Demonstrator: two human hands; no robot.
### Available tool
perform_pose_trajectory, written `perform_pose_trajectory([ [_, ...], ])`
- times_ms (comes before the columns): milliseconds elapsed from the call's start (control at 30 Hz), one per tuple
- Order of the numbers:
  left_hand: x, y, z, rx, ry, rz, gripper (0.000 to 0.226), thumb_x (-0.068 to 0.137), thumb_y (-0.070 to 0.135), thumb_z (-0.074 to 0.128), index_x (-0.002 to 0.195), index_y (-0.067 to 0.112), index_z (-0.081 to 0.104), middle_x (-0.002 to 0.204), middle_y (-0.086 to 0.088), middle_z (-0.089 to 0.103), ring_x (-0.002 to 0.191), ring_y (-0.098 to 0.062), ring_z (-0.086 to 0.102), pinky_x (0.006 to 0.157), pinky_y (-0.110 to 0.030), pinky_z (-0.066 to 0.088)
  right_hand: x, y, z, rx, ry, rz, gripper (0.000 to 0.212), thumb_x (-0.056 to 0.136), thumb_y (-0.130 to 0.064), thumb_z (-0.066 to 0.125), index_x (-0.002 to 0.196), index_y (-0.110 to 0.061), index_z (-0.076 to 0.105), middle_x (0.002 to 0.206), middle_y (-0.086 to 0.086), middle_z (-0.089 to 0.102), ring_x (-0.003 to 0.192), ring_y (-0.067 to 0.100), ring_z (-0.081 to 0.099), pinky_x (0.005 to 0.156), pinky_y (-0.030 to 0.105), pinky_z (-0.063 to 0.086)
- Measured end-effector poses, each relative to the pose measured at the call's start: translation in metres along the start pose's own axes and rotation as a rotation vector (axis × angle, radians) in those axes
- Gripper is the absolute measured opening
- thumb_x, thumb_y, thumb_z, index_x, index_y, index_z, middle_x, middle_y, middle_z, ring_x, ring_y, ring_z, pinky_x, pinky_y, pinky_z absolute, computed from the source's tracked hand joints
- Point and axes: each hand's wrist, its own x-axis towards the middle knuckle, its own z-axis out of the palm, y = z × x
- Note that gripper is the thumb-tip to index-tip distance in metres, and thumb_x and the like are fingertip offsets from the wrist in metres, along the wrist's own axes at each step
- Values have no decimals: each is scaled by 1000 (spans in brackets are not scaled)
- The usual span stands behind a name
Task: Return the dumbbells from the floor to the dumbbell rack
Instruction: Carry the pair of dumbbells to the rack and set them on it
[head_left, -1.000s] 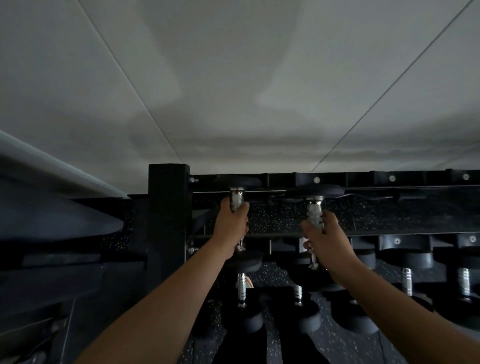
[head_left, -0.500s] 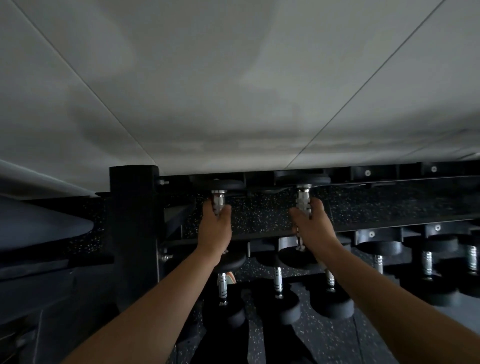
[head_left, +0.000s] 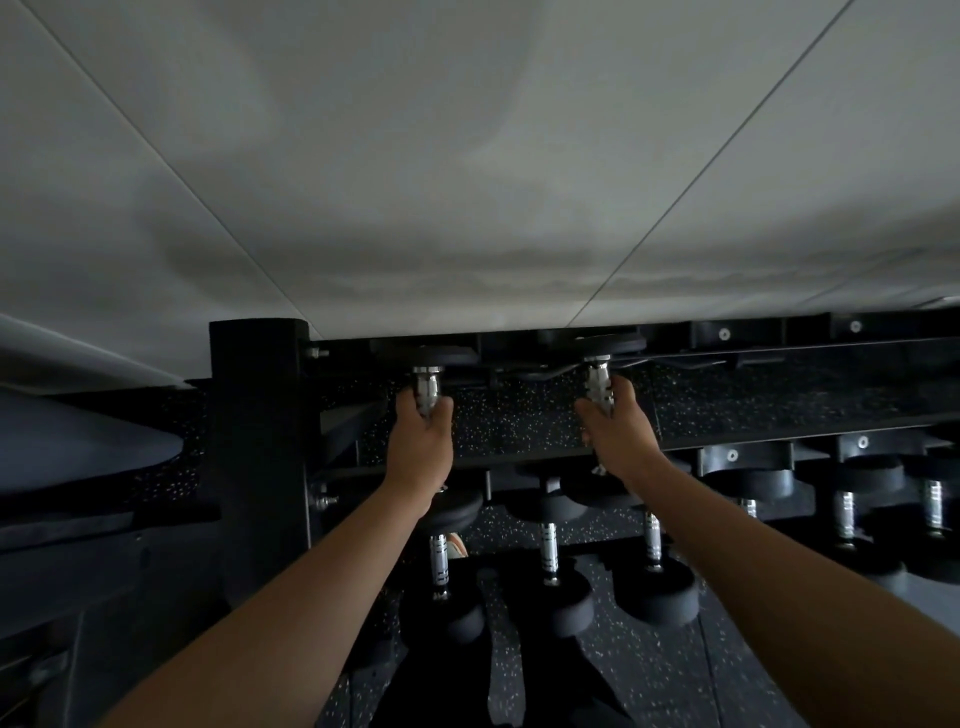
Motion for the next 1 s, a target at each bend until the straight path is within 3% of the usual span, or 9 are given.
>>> perform_pose_trajectory([
  [200,-12,10,-1,62,0,56,51,93,33,59,136,14,39,113,-7,62,97,-21,62,75,-28,49,-4,-5,-4,-65,0,-12,47,96,-30,53,138,-21,35,83,-3,62,61,15,60,47,25,39],
  [267,-19,13,-1,81,8,78,65,92,33,61,146,13,31,130,-9,56,115,-25,56,92,-34,47,-7,-7,-6,-107,-1,-26,49,95,-28,53,140,-19,36,85,-5,61,60,11,57,47,24,36],
  [367,-35,17,-2,90,23,105,73,91,36,62,151,16,25,144,-9,46,129,-25,46,106,-41,40,-15,-11,-10,-198,-60,-68,58,94,-32,54,145,-15,33,120,11,58,75,15,58,61,29,44],
  [467,-55,18,-3,99,84,149,69,91,38,61,149,20,28,142,-13,45,125,-24,48,102,-40,43,-31,-16,-15,-183,-77,-137,69,92,-37,57,150,-17,25,142,21,44,118,37,52,95,47,47],
  [567,-77,14,-5,76,172,122,71,91,42,59,150,20,26,146,-17,39,127,-25,45,96,-35,43,-50,-16,-19,-226,-98,-270,68,96,-38,53,152,-16,21,155,16,32,137,36,35,107,44,34],
  [700,-125,0,-12,4,293,121,72,91,46,58,151,21,26,152,-12,35,133,-22,40,97,-31,39,-81,-11,-22,-295,-163,-427,67,97,-43,49,153,-20,21,160,9,26,135,30,40,97,34,35],
  [800,-173,-19,-22,9,410,119,66,92,44,57,149,22,31,149,-8,41,120,-10,50,90,-22,40,-111,-5,-18,-316,-212,-559,63,98,-42,49,152,-20,24,157,10,31,139,32,35,108,42,31],
  [900,-220,-46,-40,66,515,138,55,93,41,55,142,19,43,138,-2,54,128,-20,48,100,-35,44,-140,-2,-6,-385,-276,-688,61,98,-42,47,151,-20,26,155,11,34,140,31,33,111,45,28],
  [1000,-270,-79,-60,-1,612,46,58,93,43,56,144,19,41,140,3,52,133,-20,44,103,-33,41,-173,0,13,-412,-372,-805,61,97,-42,50,149,-14,31,150,17,41,136,35,37,110,45,31],
])
